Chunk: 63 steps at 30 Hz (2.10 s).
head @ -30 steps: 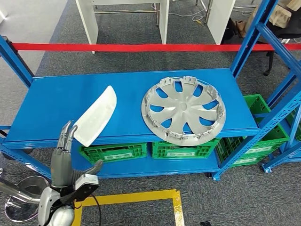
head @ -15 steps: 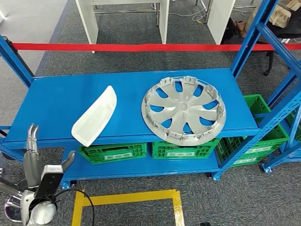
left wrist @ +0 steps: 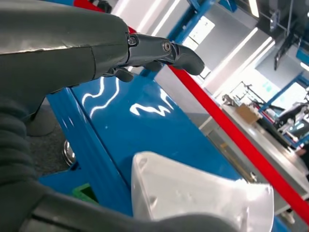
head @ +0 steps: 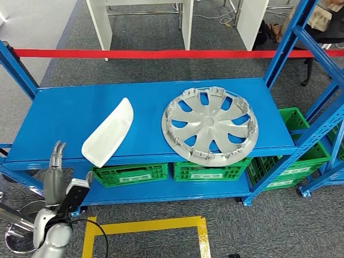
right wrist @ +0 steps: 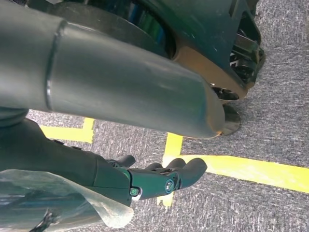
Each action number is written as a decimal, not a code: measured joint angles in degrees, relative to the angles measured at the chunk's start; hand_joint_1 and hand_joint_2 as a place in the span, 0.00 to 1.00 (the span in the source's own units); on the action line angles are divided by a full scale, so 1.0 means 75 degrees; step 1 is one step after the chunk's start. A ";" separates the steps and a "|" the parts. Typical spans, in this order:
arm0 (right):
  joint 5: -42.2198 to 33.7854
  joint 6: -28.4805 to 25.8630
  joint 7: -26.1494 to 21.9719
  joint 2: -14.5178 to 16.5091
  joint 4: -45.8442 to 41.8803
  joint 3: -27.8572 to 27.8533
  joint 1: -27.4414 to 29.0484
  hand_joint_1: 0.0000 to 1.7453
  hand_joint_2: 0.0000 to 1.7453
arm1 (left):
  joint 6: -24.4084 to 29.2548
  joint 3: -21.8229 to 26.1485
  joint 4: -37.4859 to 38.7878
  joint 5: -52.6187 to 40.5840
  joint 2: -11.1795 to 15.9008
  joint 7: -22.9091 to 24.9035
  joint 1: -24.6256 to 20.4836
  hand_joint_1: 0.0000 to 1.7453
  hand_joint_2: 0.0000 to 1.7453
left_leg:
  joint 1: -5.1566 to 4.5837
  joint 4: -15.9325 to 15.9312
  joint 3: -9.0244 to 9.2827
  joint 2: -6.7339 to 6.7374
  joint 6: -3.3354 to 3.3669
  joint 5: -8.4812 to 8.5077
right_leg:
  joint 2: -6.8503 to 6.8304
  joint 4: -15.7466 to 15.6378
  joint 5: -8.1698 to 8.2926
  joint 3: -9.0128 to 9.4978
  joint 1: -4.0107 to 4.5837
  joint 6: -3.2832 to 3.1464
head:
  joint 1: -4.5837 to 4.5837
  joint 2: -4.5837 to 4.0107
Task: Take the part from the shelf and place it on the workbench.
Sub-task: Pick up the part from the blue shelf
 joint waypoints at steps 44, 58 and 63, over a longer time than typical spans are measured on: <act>0.0138 0.0140 0.0095 -0.0114 0.0001 0.0126 -0.0020 0.00 0.00 | 0.0457 -0.1043 0.1757 -0.1879 0.0648 0.1233 -0.1282 0.00 1.00 | 0.0001 0.0000 0.0000 0.0000 0.0000 0.0000 | 0.0002 0.0003 0.0000 0.0001 0.0001 0.0000 | 0.0000 0.0000; 0.0143 0.0157 0.0101 -0.0117 0.0001 0.0180 -0.0020 0.00 0.00 | 0.0593 -0.1043 0.2241 -0.2049 0.0662 0.1322 -0.1531 0.00 1.00 | 0.0001 0.0001 0.0001 0.0000 0.0000 0.0001 | 0.0001 0.0003 0.0001 0.0001 0.0001 0.0000 | -0.0001 0.0000; 0.0144 0.0163 0.0104 -0.0123 0.0001 0.0181 -0.0022 0.00 0.00 | 0.0591 -0.1043 0.2548 -0.2089 0.0662 0.1366 -0.1703 0.00 1.00 | 0.0001 0.0001 0.0001 0.0000 0.0000 0.0001 | 0.0002 0.0003 0.0001 0.0001 0.0001 0.0000 | -0.0001 0.0000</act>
